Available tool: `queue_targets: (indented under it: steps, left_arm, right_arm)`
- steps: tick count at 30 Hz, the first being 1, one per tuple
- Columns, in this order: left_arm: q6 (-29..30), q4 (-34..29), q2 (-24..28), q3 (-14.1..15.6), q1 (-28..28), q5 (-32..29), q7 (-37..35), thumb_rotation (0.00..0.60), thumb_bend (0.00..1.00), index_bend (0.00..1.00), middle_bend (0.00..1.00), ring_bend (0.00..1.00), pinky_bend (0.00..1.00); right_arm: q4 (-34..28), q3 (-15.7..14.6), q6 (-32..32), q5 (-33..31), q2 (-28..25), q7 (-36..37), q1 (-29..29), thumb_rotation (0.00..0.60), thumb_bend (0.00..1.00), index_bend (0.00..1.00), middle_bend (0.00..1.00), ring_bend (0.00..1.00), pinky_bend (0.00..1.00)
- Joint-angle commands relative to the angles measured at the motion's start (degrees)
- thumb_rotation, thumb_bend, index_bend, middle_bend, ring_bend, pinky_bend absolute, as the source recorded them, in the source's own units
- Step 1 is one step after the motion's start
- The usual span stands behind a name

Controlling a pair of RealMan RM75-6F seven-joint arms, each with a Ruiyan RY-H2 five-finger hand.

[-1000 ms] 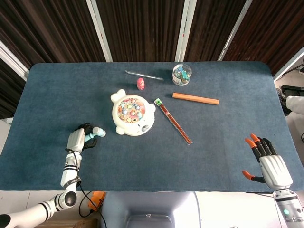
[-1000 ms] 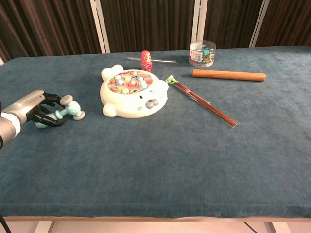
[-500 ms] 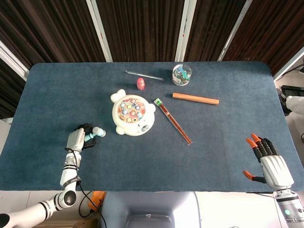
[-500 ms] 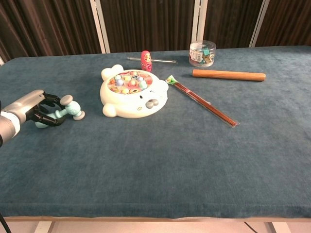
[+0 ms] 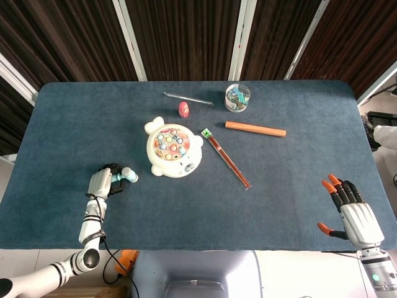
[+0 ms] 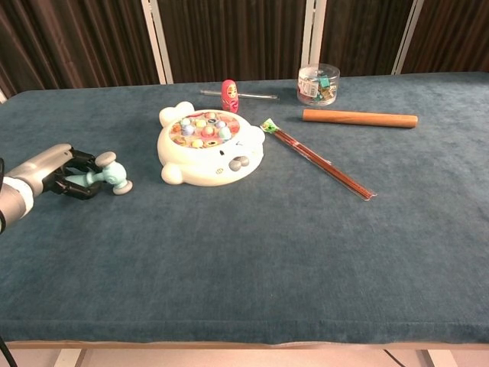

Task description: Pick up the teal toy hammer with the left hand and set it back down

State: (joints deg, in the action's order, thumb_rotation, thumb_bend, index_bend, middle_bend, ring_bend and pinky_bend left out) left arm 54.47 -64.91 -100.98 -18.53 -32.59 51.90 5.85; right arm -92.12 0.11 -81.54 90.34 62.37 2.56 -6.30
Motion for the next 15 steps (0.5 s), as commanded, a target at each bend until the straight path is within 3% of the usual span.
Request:
queue_targets:
  steps: [1, 8, 15]
  left_arm:
    - [-0.2, -0.2, 0.1, 0.0, 0.0, -0.1, -0.1, 0.600, 0.55, 0.51, 0.27, 0.17, 0.22]
    - [1.3, -0.5, 0.1, 0.7, 0.6, 1.7, -1.7, 0.600, 0.60, 0.54, 0.30, 0.20, 0.22]
    - [9.8, 2.4, -3.1, 1.5, 1.8, 7.7, -4.1, 0.600, 0.73, 0.60, 0.39, 0.29, 0.27]
  right_arm:
    - [0.0, 0.0, 0.0, 0.0, 0.0, 0.0, 0.0, 0.600, 0.27, 0.00, 0.00, 0.00, 0.00]
    - [0.0, -0.1, 0.0, 0.1, 0.0, 0.0, 0.0, 0.600, 0.27, 0.00, 0.00, 0.00, 0.00]
    - [-0.1, -0.3, 0.1, 0.4, 0.0, -0.1, 0.0, 0.600, 0.27, 0.00, 0.00, 0.00, 0.00]
